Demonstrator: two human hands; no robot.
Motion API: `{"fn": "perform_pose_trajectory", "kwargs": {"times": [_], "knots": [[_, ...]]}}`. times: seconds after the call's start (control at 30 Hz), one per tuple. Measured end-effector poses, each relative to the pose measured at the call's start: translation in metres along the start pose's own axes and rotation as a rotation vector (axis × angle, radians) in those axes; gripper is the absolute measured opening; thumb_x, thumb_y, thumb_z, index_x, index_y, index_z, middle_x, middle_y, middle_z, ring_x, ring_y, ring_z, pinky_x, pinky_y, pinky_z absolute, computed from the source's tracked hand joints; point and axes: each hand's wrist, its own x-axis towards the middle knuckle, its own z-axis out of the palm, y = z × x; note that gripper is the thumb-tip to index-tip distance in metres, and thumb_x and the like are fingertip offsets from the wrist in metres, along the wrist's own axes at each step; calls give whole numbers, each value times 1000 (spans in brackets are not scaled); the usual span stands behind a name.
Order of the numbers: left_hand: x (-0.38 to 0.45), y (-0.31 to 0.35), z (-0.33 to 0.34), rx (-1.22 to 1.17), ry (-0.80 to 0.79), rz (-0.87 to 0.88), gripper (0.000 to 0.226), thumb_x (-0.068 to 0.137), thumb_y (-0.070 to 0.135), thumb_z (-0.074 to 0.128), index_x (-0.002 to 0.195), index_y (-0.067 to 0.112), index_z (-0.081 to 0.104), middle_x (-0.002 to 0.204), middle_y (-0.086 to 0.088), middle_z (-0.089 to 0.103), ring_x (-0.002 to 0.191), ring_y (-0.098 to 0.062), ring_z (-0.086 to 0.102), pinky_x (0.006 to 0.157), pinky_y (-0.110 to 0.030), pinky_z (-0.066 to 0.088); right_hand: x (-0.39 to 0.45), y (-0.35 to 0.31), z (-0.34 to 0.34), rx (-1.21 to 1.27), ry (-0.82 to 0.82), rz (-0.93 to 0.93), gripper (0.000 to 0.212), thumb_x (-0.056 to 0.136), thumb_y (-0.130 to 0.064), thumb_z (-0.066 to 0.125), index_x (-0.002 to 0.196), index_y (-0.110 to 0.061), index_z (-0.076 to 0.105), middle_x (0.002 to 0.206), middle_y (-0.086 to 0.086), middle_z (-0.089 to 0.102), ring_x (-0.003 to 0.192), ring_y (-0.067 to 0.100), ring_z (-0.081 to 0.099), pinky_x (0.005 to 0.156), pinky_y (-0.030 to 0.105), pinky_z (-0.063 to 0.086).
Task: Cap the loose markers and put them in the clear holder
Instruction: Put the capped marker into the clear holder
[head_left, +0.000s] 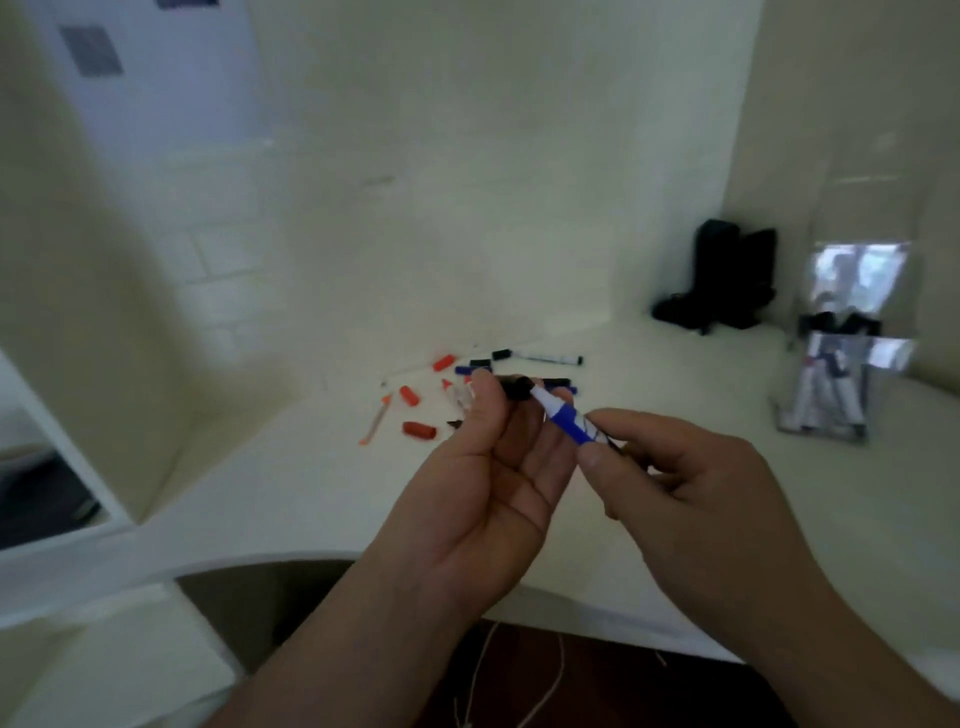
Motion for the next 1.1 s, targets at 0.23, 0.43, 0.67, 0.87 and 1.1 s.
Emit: {"fn": "perform_pose_trajectory", "kwargs": {"times": [0.23, 0.43, 0.67, 0.87, 1.1], "knots": [[-12, -54, 38, 167, -104, -46, 30, 78, 27, 68, 88, 0, 74, 106, -18, 73, 106, -32, 71, 87, -44, 59, -33, -3, -78, -107, 23, 47, 15, 91, -40, 64, 90, -50, 76, 66, -2, 68, 59, 20, 61, 56, 31, 47], [-2, -50, 29, 681, -159, 224, 31, 76, 17, 72, 104, 8, 64, 102, -18, 74, 97, -28, 71, 86, -36, 58, -36, -10, -104, -473, 8, 55, 14, 90, -49, 60, 98, -44, 71, 71, -11, 68, 57, 9, 61, 59, 33, 53], [15, -34, 17, 791, -117, 227, 30, 91, 23, 65, 105, -3, 68, 92, -18, 69, 84, -24, 67, 83, -35, 59, -8, 2, -96, -461, 25, -34, 6, 84, -47, 69, 83, -42, 67, 71, -20, 68, 59, 3, 59, 51, 23, 41], [59, -31, 16, 822, -68, 150, 17, 94, 15, 65, 96, -1, 69, 79, -14, 66, 71, -17, 65, 77, -33, 60, 31, 51, -87, -268, 22, -6, 9, 84, -39, 80, 77, -36, 75, 71, -14, 70, 59, 9, 60, 55, 23, 44], [134, -48, 14, 960, -110, 129, 12, 94, 12, 66, 88, 2, 67, 72, -10, 65, 68, -16, 62, 76, -33, 61, 61, 112, -74, -81, 64, 102, 10, 89, -25, 78, 81, -22, 74, 70, 2, 72, 64, 23, 66, 65, 39, 52]]}}
